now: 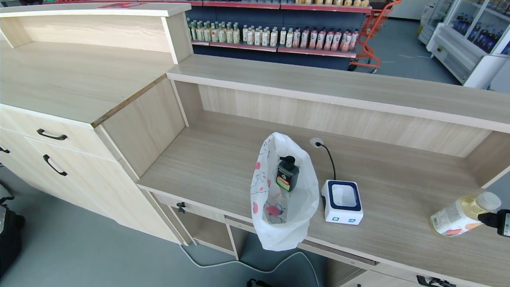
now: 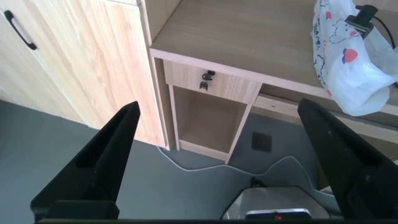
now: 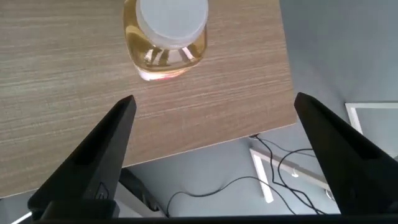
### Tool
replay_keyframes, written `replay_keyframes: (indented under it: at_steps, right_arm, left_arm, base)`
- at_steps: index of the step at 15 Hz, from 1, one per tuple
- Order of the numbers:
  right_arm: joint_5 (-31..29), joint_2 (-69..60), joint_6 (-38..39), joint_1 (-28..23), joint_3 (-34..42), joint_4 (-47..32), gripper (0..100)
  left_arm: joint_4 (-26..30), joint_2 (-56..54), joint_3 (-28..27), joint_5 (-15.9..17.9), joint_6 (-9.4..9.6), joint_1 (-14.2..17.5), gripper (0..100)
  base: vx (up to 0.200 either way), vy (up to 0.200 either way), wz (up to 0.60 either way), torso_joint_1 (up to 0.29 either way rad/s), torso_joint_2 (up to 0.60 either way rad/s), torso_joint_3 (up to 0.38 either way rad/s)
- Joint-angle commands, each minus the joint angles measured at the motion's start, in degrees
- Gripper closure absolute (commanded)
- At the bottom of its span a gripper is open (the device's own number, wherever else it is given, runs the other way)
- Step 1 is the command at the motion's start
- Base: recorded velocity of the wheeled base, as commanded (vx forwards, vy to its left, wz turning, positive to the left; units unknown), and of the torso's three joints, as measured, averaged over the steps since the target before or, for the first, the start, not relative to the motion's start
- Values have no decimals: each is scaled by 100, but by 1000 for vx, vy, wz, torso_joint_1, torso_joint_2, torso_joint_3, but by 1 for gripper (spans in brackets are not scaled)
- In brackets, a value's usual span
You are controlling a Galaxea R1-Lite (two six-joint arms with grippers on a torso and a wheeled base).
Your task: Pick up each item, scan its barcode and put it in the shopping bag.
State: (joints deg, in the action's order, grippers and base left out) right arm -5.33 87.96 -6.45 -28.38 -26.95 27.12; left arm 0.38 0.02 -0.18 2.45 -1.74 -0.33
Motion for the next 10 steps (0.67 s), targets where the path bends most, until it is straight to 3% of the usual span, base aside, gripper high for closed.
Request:
replay_keyframes:
  at_steps: [1,7,10]
  right_arm:
    - [137,556,-41,192,23,267,0]
    - [155,855,-111,219,76,434,0]
    - [164,1180,-111,272,85,1005,0]
  left_arm:
    - [6,-2,1,1,-1,-2,0]
    - [-3,-2,1,1,-1,-2,0]
    - [6,-2,1,-8,-1,-2,0]
  base:
    - [0,0,0,0,0,0]
    - [0,0,0,0,0,0]
    - [0,0,0,0,0,0]
